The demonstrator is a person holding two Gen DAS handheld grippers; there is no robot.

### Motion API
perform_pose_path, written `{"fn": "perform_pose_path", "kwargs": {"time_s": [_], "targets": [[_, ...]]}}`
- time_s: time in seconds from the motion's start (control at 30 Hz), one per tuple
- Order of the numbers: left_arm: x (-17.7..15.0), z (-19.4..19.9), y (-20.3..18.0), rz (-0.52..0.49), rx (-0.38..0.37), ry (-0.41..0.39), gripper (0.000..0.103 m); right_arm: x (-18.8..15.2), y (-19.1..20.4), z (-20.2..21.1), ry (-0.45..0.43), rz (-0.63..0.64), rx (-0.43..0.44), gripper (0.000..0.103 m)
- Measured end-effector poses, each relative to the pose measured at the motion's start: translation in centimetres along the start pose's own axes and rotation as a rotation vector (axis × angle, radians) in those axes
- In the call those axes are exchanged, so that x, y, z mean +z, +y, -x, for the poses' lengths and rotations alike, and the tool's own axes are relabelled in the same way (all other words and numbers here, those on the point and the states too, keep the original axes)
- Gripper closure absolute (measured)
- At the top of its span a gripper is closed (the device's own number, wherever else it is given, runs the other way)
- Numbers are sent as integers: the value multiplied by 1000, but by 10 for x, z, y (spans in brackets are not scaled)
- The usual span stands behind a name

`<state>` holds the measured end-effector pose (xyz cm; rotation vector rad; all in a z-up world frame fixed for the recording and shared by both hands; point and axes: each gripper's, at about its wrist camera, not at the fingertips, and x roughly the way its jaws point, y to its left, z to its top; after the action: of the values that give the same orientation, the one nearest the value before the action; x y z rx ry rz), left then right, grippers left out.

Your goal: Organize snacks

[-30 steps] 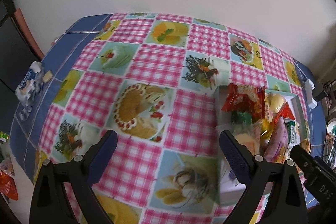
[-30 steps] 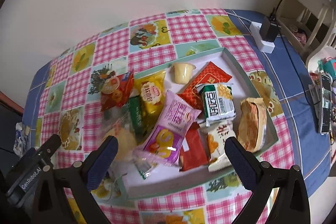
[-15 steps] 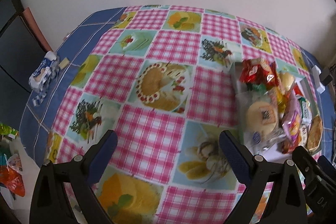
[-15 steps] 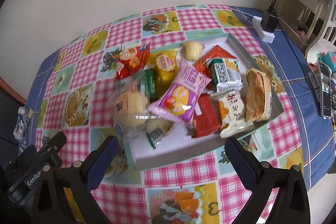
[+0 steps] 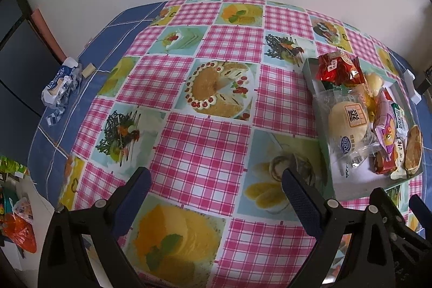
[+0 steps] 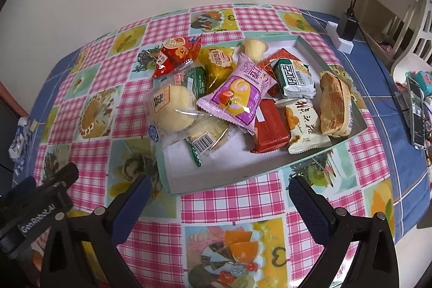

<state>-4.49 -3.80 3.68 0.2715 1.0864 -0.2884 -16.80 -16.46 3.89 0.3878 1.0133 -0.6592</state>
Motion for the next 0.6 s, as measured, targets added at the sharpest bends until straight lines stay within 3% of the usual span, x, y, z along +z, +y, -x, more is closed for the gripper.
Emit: {"fn": "perform_pose_path", "kwargs": {"time_s": [0.17, 0.6], "targets": [[-2, 6, 6, 24, -20, -20, 5, -1, -4, 5, -27, -10, 3, 0], [-2, 16, 9, 35, 24, -63, 5, 0, -11, 27, -131, -46, 10, 0]]}}
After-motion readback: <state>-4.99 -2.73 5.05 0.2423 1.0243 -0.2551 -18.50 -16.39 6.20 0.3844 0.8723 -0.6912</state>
